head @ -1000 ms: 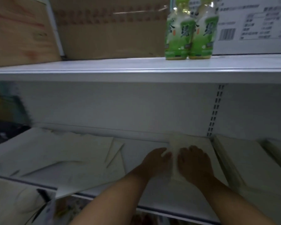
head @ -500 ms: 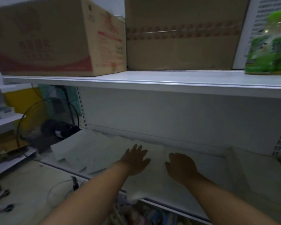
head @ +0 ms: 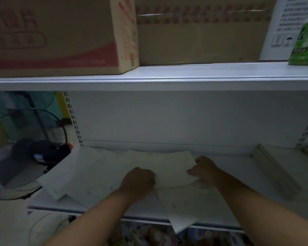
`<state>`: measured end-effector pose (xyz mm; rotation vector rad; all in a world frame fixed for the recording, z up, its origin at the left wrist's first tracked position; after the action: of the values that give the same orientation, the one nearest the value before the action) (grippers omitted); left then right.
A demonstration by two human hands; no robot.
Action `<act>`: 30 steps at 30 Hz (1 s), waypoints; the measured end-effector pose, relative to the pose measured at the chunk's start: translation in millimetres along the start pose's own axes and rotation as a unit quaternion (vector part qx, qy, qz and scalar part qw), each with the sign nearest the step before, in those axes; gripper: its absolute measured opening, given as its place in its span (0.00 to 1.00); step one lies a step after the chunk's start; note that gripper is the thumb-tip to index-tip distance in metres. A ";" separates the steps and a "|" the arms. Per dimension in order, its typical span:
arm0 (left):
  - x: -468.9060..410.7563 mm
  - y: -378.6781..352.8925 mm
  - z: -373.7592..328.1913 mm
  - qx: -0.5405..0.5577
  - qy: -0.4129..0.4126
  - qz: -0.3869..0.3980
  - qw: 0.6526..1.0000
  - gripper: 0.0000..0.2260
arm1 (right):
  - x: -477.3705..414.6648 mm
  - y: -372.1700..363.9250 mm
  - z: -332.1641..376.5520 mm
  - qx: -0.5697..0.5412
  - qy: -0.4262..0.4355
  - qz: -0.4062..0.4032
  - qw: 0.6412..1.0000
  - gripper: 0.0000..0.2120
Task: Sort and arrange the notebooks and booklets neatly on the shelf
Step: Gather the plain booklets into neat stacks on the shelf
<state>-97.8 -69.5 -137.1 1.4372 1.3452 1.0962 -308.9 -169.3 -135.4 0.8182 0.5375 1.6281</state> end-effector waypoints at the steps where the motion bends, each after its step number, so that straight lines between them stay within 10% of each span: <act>1: -3.7 5.7 4.7 0.037 0.004 -0.020 0.999 0.18 | 1.5 2.0 0.4 -0.021 0.011 -0.008 1.000 0.18; 5: -30.6 31.9 21.7 0.136 0.023 -0.122 0.983 0.23 | 11.1 17.3 5.3 -0.088 0.071 -0.024 0.993 0.09; 9: -46.4 44.0 22.2 0.254 0.047 -0.029 0.966 0.26 | 15.7 31.9 14.7 -0.079 0.157 -0.035 0.984 0.09; 15: -22.6 32.5 43.8 0.567 0.043 0.217 0.794 0.16 | 7.0 27.4 44.9 -0.126 0.243 -0.037 0.961 0.09; 19: -19.6 6.5 63.1 0.641 0.101 0.082 0.756 0.28 | -32.7 15.5 8.5 -0.019 0.144 -0.031 0.989 0.25; 23: -20.1 -7.0 68.6 0.676 0.151 -0.025 0.721 0.17 | -53.0 -0.6 -32.3 0.182 0.050 0.046 0.981 0.50; 30: -18.0 -8.3 60.7 0.656 0.173 -0.081 0.730 0.17 | -61.0 24.6 -17.5 0.063 0.095 -0.047 0.992 0.32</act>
<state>-41.5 -88.4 -160.7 1.9866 2.7389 0.1102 -333.3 -232.4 -142.3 0.7224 0.8091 1.6053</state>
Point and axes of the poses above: each hand's wrist, its own x-axis away from the middle knuckle, its own y-axis out of the back of the hand, z = x × y, the point moved 1 cm from there along -x, towards the middle knuckle, and after that the axes turned 1 degree about -y, right-handed, at the moved point
